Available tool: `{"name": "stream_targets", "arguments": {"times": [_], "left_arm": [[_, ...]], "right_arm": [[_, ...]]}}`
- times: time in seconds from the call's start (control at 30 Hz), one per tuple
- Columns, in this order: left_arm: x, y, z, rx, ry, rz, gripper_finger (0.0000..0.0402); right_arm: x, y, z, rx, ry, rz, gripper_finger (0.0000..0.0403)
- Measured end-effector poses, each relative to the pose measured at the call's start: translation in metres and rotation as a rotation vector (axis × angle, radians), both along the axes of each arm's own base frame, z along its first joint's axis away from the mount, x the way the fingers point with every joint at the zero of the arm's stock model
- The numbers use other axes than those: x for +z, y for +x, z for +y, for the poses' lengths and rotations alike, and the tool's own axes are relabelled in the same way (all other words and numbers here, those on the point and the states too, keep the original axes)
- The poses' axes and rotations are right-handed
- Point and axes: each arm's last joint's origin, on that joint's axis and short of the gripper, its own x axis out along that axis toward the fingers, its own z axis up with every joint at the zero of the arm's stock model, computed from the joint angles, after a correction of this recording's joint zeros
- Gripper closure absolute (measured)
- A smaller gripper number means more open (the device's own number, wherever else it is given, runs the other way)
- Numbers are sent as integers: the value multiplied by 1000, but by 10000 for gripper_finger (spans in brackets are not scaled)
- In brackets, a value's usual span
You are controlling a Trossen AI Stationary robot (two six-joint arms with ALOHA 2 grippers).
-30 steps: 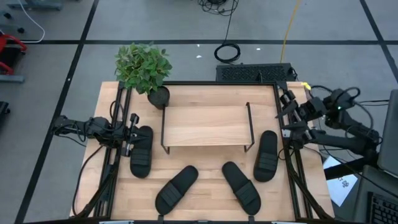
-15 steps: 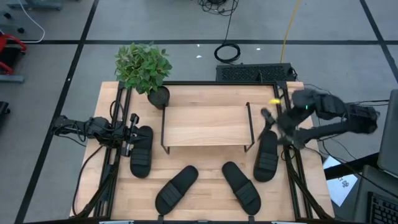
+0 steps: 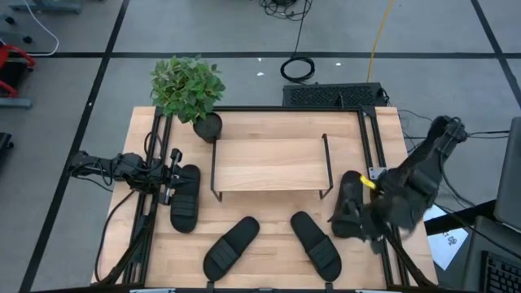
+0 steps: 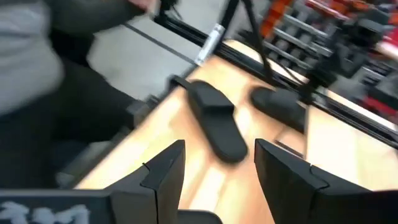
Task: Pick and place slides into the shelf
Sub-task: Put the black slide on the shelf
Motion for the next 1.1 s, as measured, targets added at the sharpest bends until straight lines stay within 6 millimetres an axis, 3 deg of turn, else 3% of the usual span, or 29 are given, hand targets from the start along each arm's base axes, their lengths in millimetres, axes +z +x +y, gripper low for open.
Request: {"name": "stream_targets", "arguments": {"times": [0.17,0.3,0.67,0.93,1.1], "left_arm": [[-1,0,0,0,-3,15,376],[-2,0,0,0,-2,23,376],[-3,0,0,0,2,36,376],[-5,0,0,0,5,47,376],[-6,0,0,0,7,60,376]], "right_arm": [[-15,-12,40,-46,-57,-45,218],[-30,-20,59,-124,-117,-73,218],[-93,-5,87,-241,-208,116,229],[-117,-8,94,-396,-48,248,219],[-137,-9,108,-425,55,361,221]]}}
